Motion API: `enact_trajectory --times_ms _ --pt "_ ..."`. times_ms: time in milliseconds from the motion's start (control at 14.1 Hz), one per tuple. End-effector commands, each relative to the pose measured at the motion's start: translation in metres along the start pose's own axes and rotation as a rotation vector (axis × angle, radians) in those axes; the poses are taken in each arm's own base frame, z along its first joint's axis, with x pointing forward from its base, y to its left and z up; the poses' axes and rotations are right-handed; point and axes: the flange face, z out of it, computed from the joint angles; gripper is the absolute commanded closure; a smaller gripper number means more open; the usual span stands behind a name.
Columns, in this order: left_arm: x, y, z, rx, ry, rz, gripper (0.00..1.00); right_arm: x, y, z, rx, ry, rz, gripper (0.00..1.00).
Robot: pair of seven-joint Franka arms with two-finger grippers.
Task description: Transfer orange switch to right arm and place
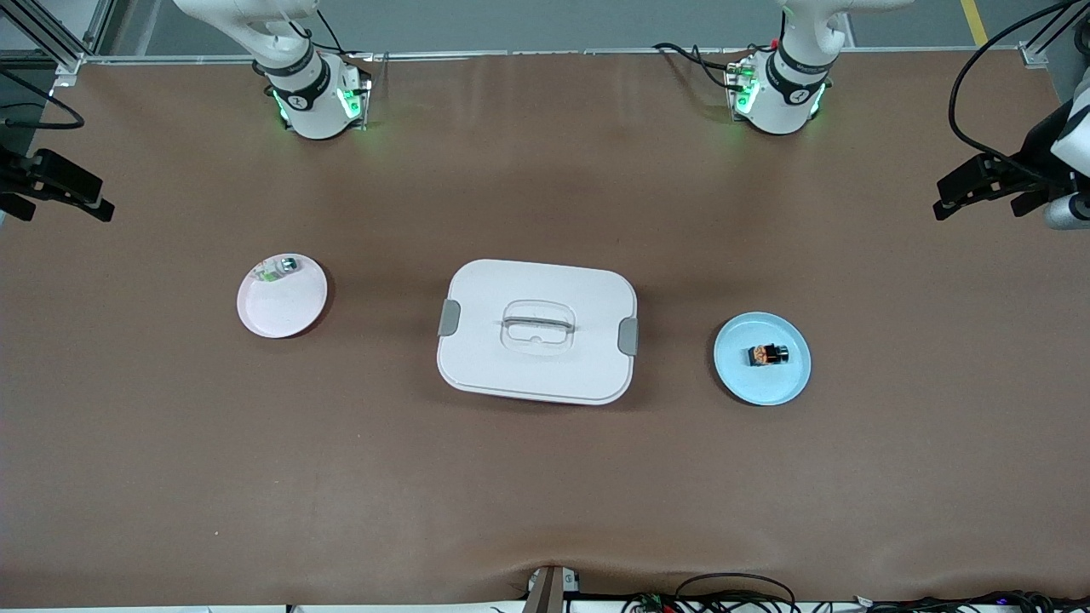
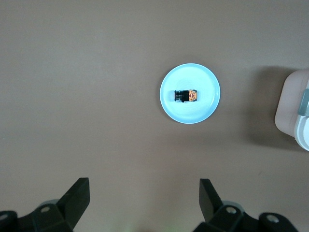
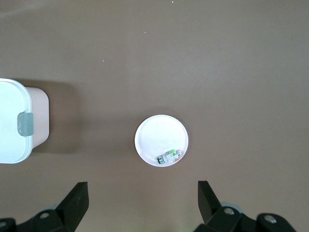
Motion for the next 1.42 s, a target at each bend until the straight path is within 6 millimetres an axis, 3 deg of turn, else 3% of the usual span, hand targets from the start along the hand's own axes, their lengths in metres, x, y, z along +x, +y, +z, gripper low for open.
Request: enact_trajectory --times_ms 0,638,992,1346 --pt "0.001 0.006 -0.01 -0.012 0.001 0.003 0.0 -0.003 0.001 -0.001 0.003 0.003 0.013 0.0" --pt "0.002 0.006 -0.008 -0.016 -0.007 0.005 0.0 -0.002 0.011 -0.003 0.016 0.009 0.031 0.0" --pt "0.013 0.009 0.014 -0.013 -0.046 0.012 0.0 -0.002 0.009 -0.002 0.017 0.009 0.028 0.0" --pt "0.03 0.014 0.063 -0.009 -0.137 0.028 0.0 0.0 0.009 -0.004 0.017 0.028 0.026 0.0"
